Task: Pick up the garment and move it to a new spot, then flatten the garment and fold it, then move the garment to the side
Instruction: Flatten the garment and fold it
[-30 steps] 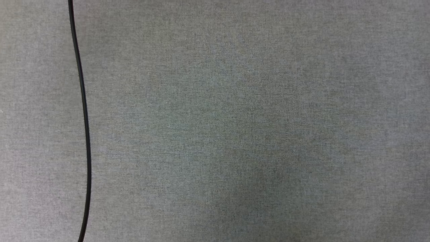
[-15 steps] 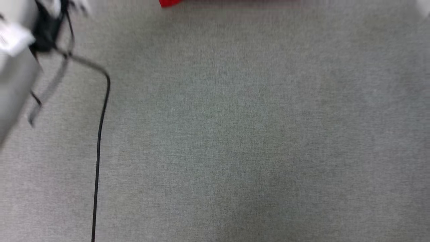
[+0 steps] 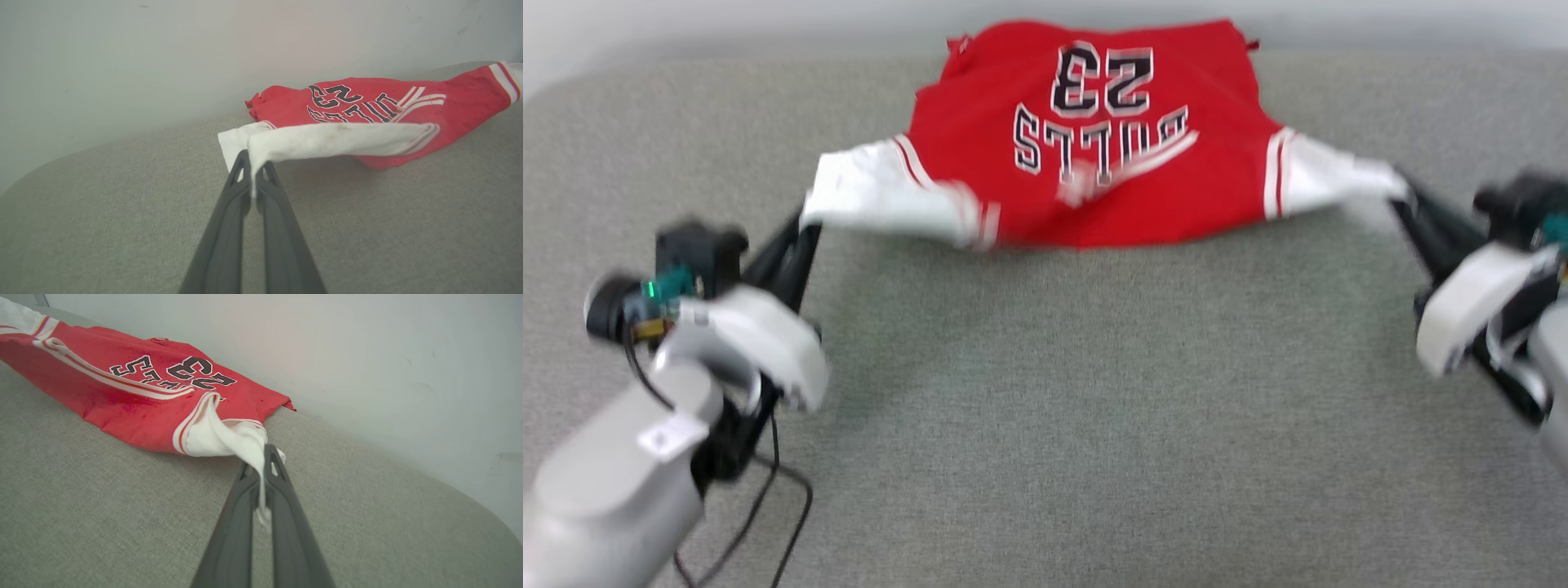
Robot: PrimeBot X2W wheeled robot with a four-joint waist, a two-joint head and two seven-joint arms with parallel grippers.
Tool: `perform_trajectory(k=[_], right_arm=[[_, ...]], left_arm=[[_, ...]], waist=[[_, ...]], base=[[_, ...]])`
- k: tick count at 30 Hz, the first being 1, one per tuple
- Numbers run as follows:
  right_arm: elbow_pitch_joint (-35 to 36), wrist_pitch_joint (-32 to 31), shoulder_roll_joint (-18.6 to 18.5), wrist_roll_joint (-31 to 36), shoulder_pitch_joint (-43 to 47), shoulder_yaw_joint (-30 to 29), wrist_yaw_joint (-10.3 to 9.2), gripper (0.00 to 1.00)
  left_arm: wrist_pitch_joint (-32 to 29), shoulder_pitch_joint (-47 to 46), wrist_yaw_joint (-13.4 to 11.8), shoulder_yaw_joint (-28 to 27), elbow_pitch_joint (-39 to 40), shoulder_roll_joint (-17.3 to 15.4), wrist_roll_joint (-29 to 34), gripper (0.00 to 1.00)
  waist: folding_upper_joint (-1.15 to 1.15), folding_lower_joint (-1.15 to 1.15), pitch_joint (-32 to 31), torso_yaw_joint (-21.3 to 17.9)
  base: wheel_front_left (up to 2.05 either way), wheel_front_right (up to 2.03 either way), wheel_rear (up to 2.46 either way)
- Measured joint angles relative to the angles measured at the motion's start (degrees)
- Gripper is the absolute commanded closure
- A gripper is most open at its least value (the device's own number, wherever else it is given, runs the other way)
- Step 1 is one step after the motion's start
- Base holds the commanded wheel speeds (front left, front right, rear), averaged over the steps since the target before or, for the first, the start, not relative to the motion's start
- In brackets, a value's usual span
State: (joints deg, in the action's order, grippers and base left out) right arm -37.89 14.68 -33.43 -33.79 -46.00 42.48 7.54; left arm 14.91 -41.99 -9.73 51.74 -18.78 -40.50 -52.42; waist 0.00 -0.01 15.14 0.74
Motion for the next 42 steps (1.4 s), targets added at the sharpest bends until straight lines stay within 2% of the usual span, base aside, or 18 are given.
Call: perform_trajectory(k=[5,17,24,30,37,38,40,42], right_arm=[[0.5,0.1,0.0,-0.6,9.3,-1.9,-0.01,1.0],[4.6,0.1,-0.4,0.3,28.9,-9.3,0.0,1.0],[10.0,-2.7,-1.7,1.5,39.0,-13.1,0.0,1.0],[14.2,-5.7,-1.8,1.6,47.9,-17.9,0.01,1.0],[17.6,-8.2,0.0,3.1,52.4,-22.7,0.0,1.0],[17.9,-8.3,0.4,3.6,52.4,-23.3,0.0,0.94],[18.7,-8.7,1.1,4.3,52.4,-24.1,0.0,0.35],[19.3,-9.1,1.7,4.6,52.4,-24.6,0.0,0.0]], left_arm=[[0.0,10.0,-2.1,-0.7,1.0,-1.6,0.3,1.0],[0.1,30.3,-6.0,-8.0,5.9,-3.7,-2.3,1.0],[0.1,39.2,-6.2,-9.6,8.3,-4.4,-2.3,1.0],[0.1,44.8,-7.0,-11.4,9.2,-3.6,-3.2,1.0],[0.2,46.6,-6.9,-12.1,9.6,-2.1,-1.5,1.0],[0.1,46.5,-6.6,-12.1,9.6,-2.1,-1.2,1.0],[0.1,46.3,-6.4,-12.2,9.7,-1.7,-1.1,1.0],[0.1,46.0,-6.3,-12.3,9.7,-1.1,-1.0,1.0]], waist=[[0.0,0.0,-4.1,-0.1],[0.0,-0.01,-11.6,-1.0],[0.0,0.0,-12.8,-1.3],[0.0,0.0,-13.8,-1.1],[0.0,0.0,-13.9,-0.7],[0.0,0.0,-13.9,-0.7],[0.0,0.01,-13.8,-0.6],[0.0,0.01,-13.8,-0.7]], base=[[0.0,0.0,0.0],[0.0,0.0,0.0],[0.0,0.0,0.0],[0.0,0.0,0.0],[0.0,0.0,0.0],[0.0,0.0,0.0],[0.0,0.0,0.0],[0.0,0.0,0.0]])
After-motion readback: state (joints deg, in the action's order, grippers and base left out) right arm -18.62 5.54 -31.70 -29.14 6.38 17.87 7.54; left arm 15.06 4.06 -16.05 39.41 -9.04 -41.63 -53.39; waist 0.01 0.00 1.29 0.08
